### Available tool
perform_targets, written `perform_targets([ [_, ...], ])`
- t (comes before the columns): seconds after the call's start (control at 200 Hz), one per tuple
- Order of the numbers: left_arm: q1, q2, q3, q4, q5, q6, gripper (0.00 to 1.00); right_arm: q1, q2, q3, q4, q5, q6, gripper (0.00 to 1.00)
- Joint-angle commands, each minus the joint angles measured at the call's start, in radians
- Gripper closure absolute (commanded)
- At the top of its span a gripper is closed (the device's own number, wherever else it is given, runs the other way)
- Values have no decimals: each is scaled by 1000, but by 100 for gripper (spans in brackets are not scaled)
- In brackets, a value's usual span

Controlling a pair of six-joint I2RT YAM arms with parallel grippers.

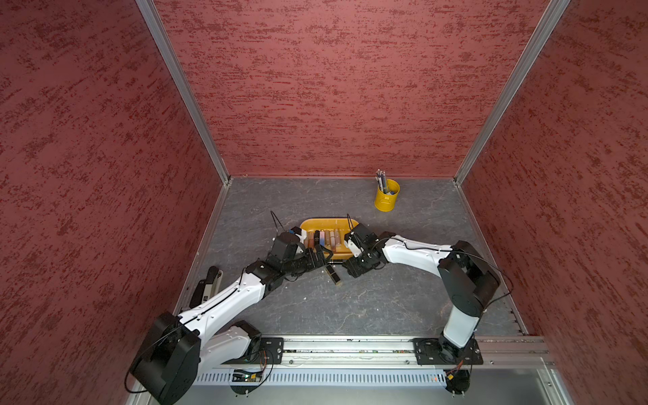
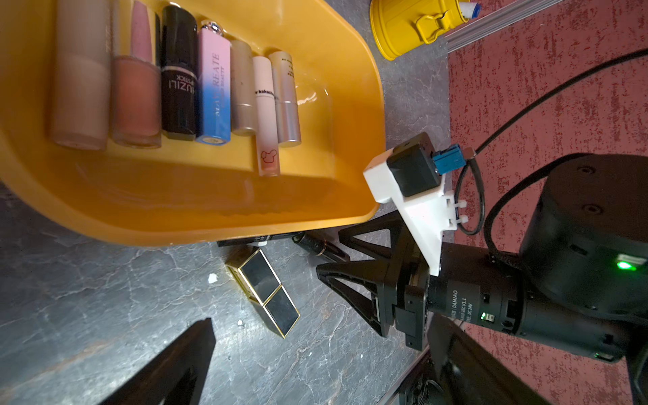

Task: Put the lipstick into the storage box
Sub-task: Pick up the lipstick at the center of the board.

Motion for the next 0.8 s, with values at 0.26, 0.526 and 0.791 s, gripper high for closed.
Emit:
perform_targets([
  [0.26,15,-29,-5,3,-7,4,0,35,33,27,3,0,-12,44],
  [0.526,45,-32,-3,5,10,14,0,52,42,41,-41,61,-29,58],
  [0.791,77,-42,-1,-9,27,27,0,52,33,38,-50,64,-28,74],
])
